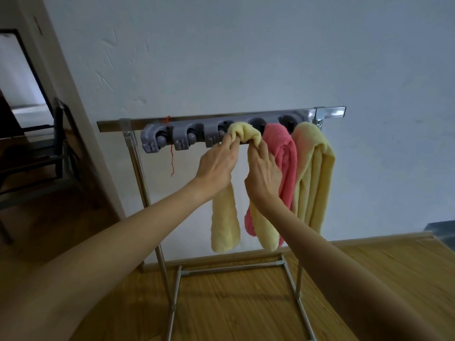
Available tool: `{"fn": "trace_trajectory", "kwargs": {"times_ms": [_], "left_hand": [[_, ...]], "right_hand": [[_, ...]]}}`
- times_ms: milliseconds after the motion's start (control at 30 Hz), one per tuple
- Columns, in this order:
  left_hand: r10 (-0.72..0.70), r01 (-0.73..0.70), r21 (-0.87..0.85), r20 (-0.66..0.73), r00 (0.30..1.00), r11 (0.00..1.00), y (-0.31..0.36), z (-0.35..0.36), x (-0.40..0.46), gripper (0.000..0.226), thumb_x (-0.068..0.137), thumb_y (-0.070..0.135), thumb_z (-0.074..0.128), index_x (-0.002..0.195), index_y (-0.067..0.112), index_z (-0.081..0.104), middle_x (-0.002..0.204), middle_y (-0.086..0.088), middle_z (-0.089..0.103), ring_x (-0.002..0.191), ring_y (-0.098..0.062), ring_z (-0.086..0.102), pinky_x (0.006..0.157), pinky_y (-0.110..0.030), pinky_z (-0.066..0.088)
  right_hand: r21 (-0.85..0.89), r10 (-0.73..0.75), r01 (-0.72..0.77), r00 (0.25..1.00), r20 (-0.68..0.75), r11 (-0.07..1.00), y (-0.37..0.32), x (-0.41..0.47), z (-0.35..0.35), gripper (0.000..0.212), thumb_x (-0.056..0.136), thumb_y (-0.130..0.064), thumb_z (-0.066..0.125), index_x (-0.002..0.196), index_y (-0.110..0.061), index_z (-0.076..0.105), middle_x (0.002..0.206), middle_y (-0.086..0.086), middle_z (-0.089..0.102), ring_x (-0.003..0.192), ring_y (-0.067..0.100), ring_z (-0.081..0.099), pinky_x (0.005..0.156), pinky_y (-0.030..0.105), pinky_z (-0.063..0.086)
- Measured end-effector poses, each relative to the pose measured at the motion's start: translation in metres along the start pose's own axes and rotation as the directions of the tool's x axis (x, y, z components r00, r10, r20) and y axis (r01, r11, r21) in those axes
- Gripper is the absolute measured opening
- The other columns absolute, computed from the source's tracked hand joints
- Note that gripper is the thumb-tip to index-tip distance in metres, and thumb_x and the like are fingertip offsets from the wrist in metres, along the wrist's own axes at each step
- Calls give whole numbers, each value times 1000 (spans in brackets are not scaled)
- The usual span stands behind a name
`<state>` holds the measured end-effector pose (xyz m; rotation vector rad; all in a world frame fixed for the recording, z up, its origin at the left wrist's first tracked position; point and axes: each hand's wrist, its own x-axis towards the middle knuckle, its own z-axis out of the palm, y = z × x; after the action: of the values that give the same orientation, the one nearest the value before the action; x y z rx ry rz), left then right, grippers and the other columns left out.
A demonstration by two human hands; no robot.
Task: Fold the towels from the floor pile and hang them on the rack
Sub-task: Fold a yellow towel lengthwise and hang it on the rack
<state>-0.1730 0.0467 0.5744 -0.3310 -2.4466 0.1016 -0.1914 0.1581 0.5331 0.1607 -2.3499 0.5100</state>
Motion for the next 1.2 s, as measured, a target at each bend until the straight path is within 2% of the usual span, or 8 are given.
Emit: {"fn": "trace_trajectory", "kwargs": {"times_ms": [167,367,500,567,700,900,1067,1200], "left_hand": [[38,-39,-28,-42,998,999,0,19,-9,75,81,-6,62,145,9,26,131,-14,41,83,-25,57,58,-28,41],[151,-153,-58,-36,988,987,-2,39,-34,81,81,-9,59,149,11,19,124,-14,42,82,-25,54,57,-30,46],[93,-138,-340,-145,985,930,-4,50,-53,81,89,1,55,151,19,6,109,-11,46,69,-17,48,49,-26,43],[29,-117,-495,-183,983,861,-5,58,-65,83,89,8,60,150,19,4,110,-10,48,73,-13,51,57,-23,49],[-133,78,-617,-44,990,783,3,88,-94,88,83,32,70,148,15,14,116,-5,49,82,-9,52,67,-21,51],[-353,442,-580,267,897,684,23,140,-114,87,74,52,72,141,14,31,128,-5,48,105,-21,56,80,-37,55],[-372,429,-588,224,901,686,33,166,-113,57,82,42,68,128,14,49,116,-4,57,95,-22,61,71,-29,49],[-443,460,-596,188,877,658,30,180,-111,29,88,28,61,111,10,59,104,-5,62,85,-23,61,67,-31,49]], "right_hand": [[180,-117,125,992,-53,976,16,-14,22,77,77,11,50,147,-15,31,135,10,49,111,26,55,77,32,50],[495,-201,238,971,-127,836,35,-19,23,62,76,10,46,133,-11,34,73,0,52,51,11,46,42,22,34],[638,-70,129,991,-117,760,39,-28,25,49,84,2,52,125,-9,28,81,9,58,54,17,58,43,34,48],[617,6,50,996,-89,785,42,-34,29,42,86,-4,56,123,-8,35,82,2,60,59,9,59,48,26,50],[558,99,-90,995,14,825,51,-44,40,28,83,-9,62,110,-13,57,76,-18,54,63,-4,53,59,8,44],[472,120,-158,987,110,867,59,-64,65,16,76,1,56,63,-4,48,56,0,46,52,15,43,50,31,40],[363,137,-148,989,57,920,58,-80,73,6,84,-17,60,85,-11,60,80,-4,57,67,13,53,59,30,47],[425,201,-155,978,-65,892,57,-101,85,42,80,-24,68,117,-11,51,106,1,54,80,11,52,63,22,41]]}}
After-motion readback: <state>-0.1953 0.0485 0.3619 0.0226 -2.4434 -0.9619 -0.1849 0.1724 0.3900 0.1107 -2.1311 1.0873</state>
